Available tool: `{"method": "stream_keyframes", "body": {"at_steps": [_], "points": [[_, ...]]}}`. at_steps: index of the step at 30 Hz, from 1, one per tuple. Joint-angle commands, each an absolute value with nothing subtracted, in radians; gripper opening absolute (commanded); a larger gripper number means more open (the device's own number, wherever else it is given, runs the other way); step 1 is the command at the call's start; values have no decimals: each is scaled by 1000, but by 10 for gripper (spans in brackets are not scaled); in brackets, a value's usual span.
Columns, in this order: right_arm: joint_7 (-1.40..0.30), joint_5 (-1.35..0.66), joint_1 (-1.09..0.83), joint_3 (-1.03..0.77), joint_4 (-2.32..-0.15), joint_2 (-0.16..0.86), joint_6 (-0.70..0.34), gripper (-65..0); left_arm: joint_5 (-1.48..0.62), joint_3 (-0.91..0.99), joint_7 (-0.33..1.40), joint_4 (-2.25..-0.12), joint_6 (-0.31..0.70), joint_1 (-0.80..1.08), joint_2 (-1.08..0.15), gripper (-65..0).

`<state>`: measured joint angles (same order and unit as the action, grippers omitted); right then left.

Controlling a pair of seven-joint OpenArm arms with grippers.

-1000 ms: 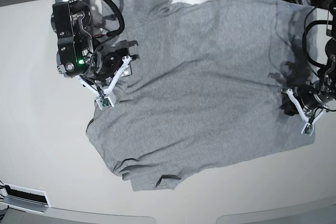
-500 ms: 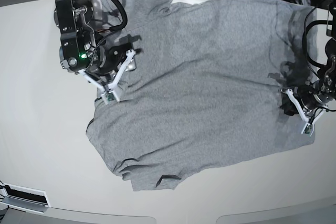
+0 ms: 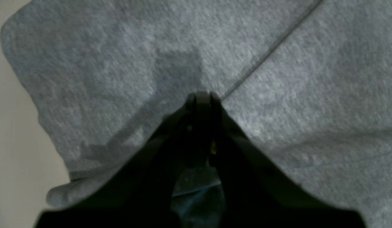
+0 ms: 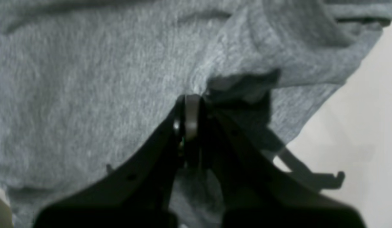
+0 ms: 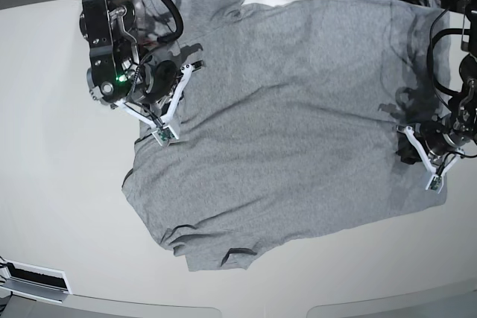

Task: Layout the t-shirt on the table in an organized manner, then fold the t-shirt properly
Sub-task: 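Regrasp the shirt edge with the right gripper and pull it outward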

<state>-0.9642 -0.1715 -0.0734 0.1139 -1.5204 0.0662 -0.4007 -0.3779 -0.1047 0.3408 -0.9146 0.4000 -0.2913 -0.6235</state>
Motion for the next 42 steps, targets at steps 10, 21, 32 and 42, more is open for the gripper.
{"method": "stream_keyframes", "body": {"at_steps": [10,21,32,42], "points": [[-1034,-168,-19,110,-1632,79,-406,-650,-387,-98,323,-927,397,-313,-646,-650],[-1112,106,-25,110,-1691,125,-239,-650,-387,-98,323,-927,397,-313,-646,-650],[-1264,210,-25,110,-1691,175,-88,-650,-387,-98,337,-927,397,-313,-646,-650],[-1274,208,-108,110,-1691,175,-20,-621,-389,-98,340,-927,397,-313,-645,-650]]}}
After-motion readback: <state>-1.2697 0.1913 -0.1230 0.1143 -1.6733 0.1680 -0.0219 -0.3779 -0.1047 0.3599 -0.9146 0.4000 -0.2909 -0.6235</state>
